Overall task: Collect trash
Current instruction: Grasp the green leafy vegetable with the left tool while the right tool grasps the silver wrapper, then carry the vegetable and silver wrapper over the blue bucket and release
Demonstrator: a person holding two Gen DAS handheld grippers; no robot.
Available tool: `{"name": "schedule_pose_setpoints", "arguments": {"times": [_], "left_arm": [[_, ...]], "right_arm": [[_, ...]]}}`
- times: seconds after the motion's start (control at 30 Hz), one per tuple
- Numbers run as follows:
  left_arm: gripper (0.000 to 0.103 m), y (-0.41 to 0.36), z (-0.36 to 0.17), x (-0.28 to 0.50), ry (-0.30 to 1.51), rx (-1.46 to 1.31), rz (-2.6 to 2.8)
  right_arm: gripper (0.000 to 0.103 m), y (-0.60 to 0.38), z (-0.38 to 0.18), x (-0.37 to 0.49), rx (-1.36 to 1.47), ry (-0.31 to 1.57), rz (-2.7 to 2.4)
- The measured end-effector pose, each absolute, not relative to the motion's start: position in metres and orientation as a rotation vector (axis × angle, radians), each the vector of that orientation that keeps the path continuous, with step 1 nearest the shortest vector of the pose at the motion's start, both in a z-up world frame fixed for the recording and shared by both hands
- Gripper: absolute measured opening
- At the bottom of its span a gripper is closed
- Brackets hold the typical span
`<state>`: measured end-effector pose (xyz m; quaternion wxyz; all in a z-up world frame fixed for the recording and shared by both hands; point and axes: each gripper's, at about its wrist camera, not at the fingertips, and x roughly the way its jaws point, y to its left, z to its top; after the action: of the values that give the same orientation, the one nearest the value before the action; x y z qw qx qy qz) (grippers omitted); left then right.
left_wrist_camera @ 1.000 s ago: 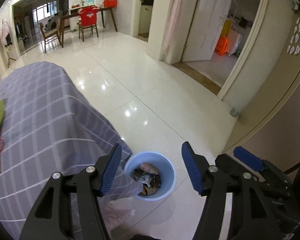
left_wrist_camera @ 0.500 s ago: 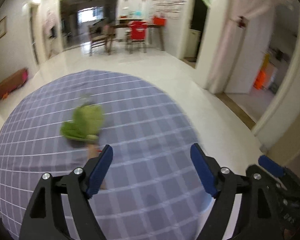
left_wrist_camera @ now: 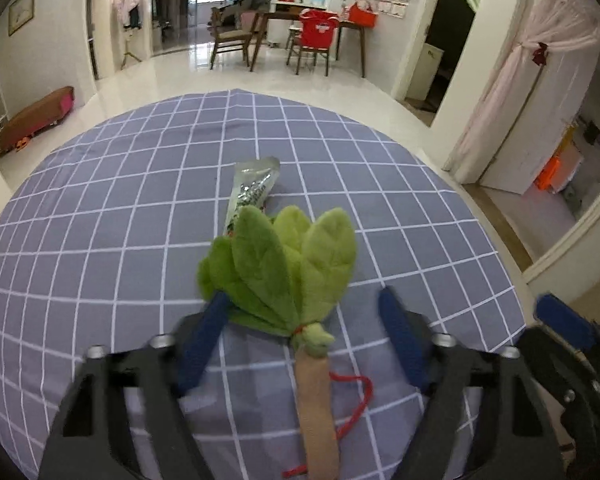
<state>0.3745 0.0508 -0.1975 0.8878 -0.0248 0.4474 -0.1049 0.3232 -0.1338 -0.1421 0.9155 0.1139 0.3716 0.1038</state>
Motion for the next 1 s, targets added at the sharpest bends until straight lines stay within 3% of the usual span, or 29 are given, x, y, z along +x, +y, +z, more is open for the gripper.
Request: {"name": "schedule_pose_setpoints", "arguments": {"times": [0.1,0.33,0.7,0.77,0.8,1.0], "left_arm": [[0.019,0.071,-0.197,0.380,0.928,-0.134,-0.267],[0.018,0.137,-0.170,0.378,0.811,-0.176,-0.150],[0.018,0.198,-0.171,0.400,0.834,-0.182,-0.003],[0.018,0.200,-0.172,0.403,0.838,-0.174,-0.002],[0.018,0.198,-0.171,0.406,0.839,-0.173,-0.003],[0.018,0.185,-0.168,0.404,0.836,-0.164,-0.032]], "right_arm": [[0.070,-0.116,-0.140,0.340,0.213,0.778,0.242],[0.070,-0.064,-0.141,0.381,0.131,0.816,0.312],[0.068,0.001,-0.170,0.451,0.075,0.912,0.337],[0.037,0.008,-0.174,0.455,0.052,0.917,0.327],[0.030,0.010,-0.175,0.455,0.032,0.919,0.322],[0.017,0.004,-0.168,0.440,0.055,0.911,0.379]]}}
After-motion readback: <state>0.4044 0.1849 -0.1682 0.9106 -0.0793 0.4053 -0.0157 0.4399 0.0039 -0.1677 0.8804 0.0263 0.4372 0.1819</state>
